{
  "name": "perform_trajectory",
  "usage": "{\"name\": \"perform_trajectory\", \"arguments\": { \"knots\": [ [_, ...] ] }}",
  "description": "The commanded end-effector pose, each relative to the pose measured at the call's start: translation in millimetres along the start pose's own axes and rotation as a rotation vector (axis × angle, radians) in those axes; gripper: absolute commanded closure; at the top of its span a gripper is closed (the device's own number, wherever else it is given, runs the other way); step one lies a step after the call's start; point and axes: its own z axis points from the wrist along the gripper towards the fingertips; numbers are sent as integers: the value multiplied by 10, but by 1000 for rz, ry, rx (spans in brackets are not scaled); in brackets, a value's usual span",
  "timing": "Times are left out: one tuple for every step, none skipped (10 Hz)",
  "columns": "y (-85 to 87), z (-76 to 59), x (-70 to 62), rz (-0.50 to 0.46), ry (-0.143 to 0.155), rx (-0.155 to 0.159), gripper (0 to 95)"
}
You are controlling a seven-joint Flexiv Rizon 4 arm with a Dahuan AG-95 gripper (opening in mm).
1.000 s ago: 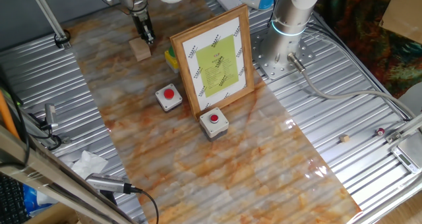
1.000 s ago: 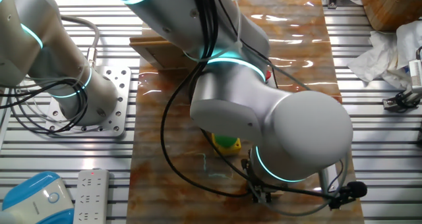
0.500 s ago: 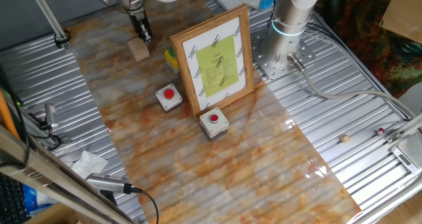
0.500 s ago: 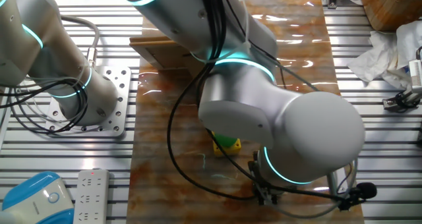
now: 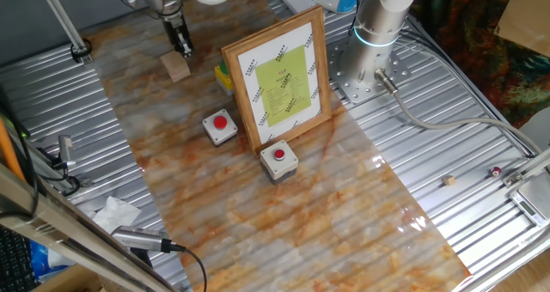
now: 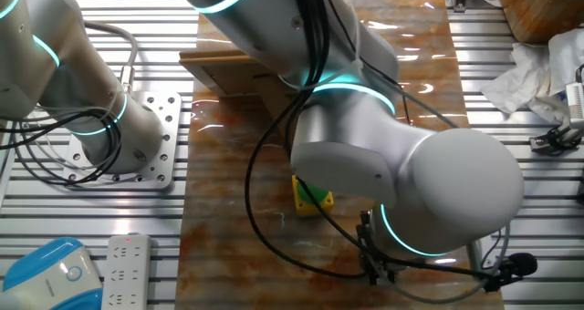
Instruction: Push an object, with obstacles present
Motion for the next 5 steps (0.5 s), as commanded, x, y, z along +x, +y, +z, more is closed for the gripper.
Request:
{"name": "perform_trajectory", "arguments": {
  "knots": [
    [-5, -13, -56, -3, 5, 2, 950],
    [-8, -13, -63, -3, 7, 1, 950],
    [-14, -16, -104, -6, 7, 4, 950],
    [-13, -14, -134, -6, 6, 6, 950],
    [-10, -15, -158, -5, 7, 6, 950]
  ]
}}
